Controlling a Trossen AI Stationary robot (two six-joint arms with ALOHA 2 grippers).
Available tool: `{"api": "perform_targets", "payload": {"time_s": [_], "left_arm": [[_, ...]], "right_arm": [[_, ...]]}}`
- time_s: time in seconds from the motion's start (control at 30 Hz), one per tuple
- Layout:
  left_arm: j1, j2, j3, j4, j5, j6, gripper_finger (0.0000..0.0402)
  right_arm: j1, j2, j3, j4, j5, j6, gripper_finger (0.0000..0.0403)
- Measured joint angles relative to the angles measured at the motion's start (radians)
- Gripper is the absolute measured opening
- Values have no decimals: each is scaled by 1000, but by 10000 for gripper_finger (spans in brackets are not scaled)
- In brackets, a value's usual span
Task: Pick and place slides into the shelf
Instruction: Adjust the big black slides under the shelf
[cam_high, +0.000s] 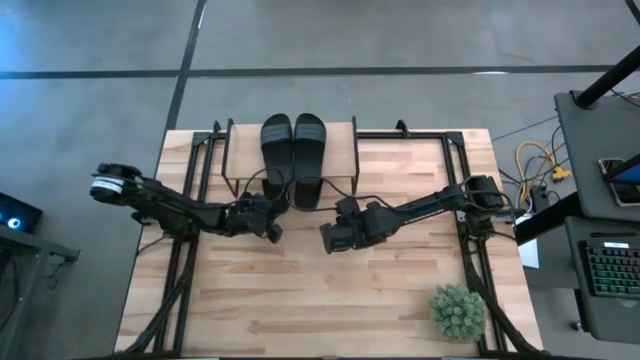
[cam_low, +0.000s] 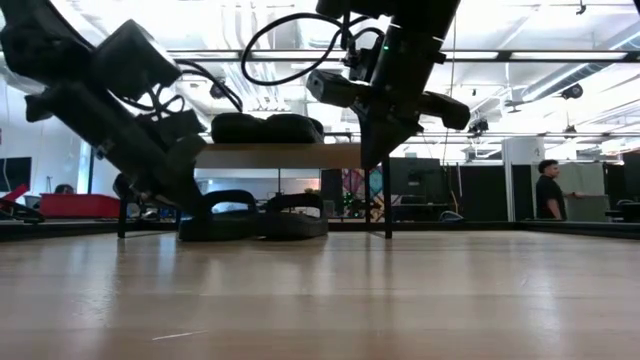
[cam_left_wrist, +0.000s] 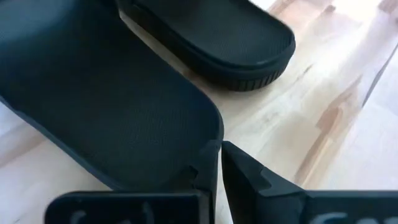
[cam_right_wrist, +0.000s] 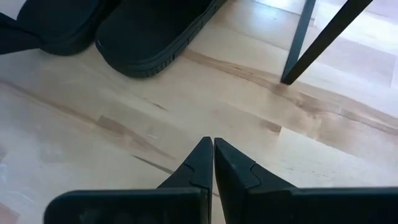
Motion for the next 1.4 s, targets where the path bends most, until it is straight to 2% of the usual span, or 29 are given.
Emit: {"api": "perform_targets", "payload": {"time_s": [0.23, 0.5, 0.7, 0.93, 1.13, 1.4], "left_arm": [[9, 4, -5, -2, 7, 0, 10], [12, -90, -8, -125, -49, 1, 10], [12, -152, -13, -114, -45, 20, 10], [12, -153, -13, -130, -37, 62, 10], [11, -162, -18, -268, -34, 29, 10], [11, -128, -31, -202, -45, 28, 10]], "right_arm": [[0, 0, 0, -5, 7, -1, 9], [0, 0, 0, -6, 14, 4, 9], [-1, 0, 0, -4, 15, 8, 9], [0, 0, 0, 0, 15, 8, 9], [2, 0, 0, 0, 15, 8, 9], [2, 0, 0, 0, 15, 8, 9]]}}
